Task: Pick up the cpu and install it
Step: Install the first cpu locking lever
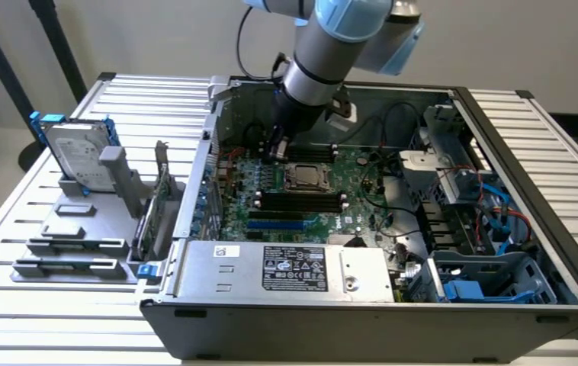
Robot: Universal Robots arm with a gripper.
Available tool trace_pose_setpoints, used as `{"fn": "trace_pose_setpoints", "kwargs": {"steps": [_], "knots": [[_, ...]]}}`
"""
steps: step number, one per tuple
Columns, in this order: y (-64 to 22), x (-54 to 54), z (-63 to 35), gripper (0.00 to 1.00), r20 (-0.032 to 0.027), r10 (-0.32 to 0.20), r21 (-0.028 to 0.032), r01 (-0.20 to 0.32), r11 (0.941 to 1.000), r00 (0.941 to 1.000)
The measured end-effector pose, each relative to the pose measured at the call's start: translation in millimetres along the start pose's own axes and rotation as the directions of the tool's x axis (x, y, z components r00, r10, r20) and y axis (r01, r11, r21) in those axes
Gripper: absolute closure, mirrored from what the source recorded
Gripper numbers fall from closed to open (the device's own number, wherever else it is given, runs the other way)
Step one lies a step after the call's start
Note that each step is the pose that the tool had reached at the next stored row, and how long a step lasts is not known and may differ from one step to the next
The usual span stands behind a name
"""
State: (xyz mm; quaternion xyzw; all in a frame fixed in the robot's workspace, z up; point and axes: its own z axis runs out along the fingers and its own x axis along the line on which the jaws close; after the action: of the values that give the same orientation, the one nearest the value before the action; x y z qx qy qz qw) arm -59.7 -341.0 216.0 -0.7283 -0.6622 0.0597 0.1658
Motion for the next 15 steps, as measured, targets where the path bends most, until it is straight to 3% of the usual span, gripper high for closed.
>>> {"fn": "trace_pose_setpoints", "kwargs": {"steps": [9, 15], "knots": [[-7.8, -1.0, 2.5, 0.89, -0.0299, 0.067, -0.0080, -0.067, 0.9977, 0.9973], [-13.2, -1.6, 4.3, 0.89, -0.0565, 0.099, -0.0094, -0.100, 0.9949, 0.9934]]}}
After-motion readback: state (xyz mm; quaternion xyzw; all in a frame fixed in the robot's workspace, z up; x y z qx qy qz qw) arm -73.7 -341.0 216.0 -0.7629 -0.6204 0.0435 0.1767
